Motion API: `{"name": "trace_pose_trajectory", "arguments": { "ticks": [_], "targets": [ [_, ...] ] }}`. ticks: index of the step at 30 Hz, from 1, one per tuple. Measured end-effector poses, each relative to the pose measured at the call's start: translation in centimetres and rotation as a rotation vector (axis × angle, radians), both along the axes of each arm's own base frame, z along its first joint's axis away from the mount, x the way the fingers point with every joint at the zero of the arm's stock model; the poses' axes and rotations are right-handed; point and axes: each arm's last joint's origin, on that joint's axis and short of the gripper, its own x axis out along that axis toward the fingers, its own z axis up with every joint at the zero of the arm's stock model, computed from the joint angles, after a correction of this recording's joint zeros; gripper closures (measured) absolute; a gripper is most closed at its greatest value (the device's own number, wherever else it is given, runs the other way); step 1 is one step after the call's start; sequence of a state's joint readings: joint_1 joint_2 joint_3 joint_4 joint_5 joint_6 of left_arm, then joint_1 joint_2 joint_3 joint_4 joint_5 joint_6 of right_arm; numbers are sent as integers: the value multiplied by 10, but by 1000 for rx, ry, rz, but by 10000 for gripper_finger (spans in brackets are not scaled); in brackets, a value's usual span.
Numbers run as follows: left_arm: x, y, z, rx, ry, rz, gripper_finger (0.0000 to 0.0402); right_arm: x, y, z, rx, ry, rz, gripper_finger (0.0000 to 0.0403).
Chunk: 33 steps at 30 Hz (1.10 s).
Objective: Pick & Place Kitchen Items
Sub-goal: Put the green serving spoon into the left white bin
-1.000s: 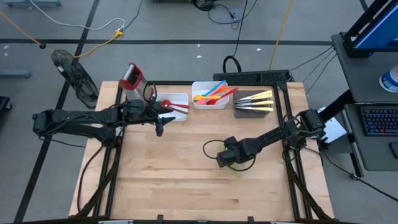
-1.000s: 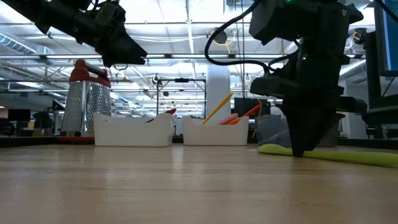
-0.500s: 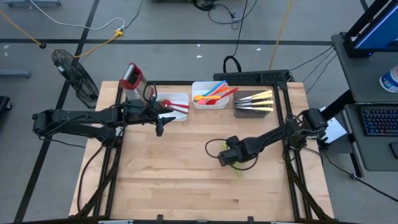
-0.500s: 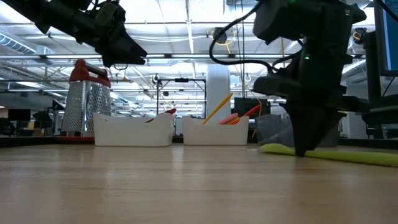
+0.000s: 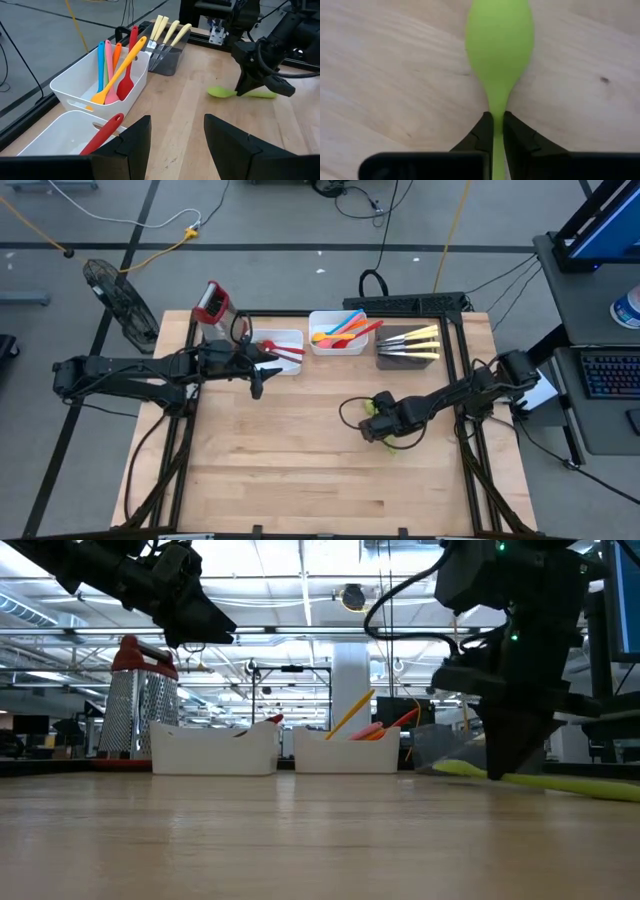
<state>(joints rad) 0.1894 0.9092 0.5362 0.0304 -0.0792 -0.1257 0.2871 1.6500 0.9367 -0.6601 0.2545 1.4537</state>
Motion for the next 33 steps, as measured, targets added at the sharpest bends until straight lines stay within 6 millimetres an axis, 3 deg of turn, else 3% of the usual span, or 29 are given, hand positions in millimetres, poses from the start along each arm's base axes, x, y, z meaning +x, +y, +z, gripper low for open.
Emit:
{"name": "trace_pose_trajectory", "arguments": {
  "ticks": [14, 27, 33],
  "targets": [
    [1, 0, 4, -59, -66, 24, 215, 15, 2, 26, 26, -273, 49, 390],
    [4, 1, 15, -280, -240, 87, 215, 42, -15, 92, -57, -826, 177, 391],
    [4, 1, 19, -268, -288, 97, 215, 56, -29, 118, -94, -1092, 266, 399]
  ]
}}
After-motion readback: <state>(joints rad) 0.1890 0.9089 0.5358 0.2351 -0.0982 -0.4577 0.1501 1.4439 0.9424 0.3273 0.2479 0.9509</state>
